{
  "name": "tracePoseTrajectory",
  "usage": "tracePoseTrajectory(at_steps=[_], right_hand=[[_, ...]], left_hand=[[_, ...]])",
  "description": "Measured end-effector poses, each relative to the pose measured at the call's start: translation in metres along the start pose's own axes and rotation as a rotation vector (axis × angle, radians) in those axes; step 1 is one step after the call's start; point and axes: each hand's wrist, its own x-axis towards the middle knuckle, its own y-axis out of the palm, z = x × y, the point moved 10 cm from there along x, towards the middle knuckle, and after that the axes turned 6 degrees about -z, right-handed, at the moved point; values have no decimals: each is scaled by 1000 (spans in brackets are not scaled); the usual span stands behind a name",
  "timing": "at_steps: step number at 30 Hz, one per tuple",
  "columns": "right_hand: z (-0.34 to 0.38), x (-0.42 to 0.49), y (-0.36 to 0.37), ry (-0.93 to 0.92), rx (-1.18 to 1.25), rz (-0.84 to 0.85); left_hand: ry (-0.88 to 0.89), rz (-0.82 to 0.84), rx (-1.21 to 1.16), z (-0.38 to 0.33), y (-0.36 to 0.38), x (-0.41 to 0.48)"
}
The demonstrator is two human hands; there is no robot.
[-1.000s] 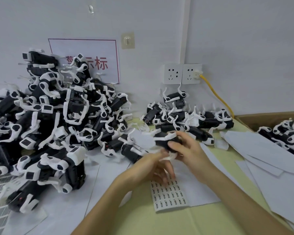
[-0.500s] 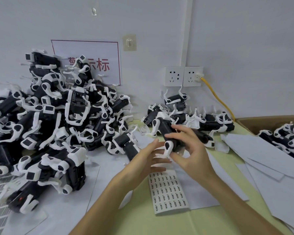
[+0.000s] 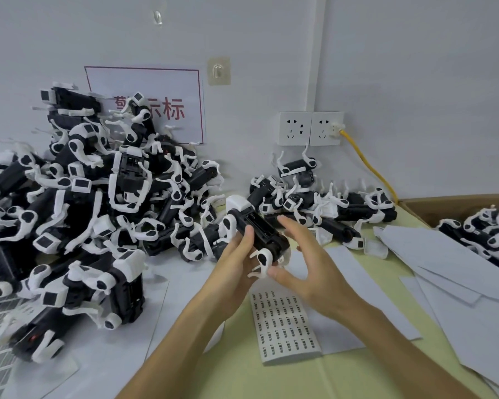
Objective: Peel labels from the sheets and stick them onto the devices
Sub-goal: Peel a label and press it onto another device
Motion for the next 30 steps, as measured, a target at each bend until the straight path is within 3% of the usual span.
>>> tracePoseTrajectory(at_steps=[10,18,21,25,30], right_hand=[[-1,2,8,-22,29,44],[-22,3,-1,142,214,-14],[-39,1,4,223,-10,32],[-57,-11,27,228,-378,291],[-64,-6,23,295,-332,318]], left_hand=[[36,-1,11,-15,2,-7],[28,-74,-15,-11,-1,-6],[23,-64,-85,-10,-5,-4],[-55,19,-133,-4,-1,-6],[-97,26,-185,-3,1,-7]])
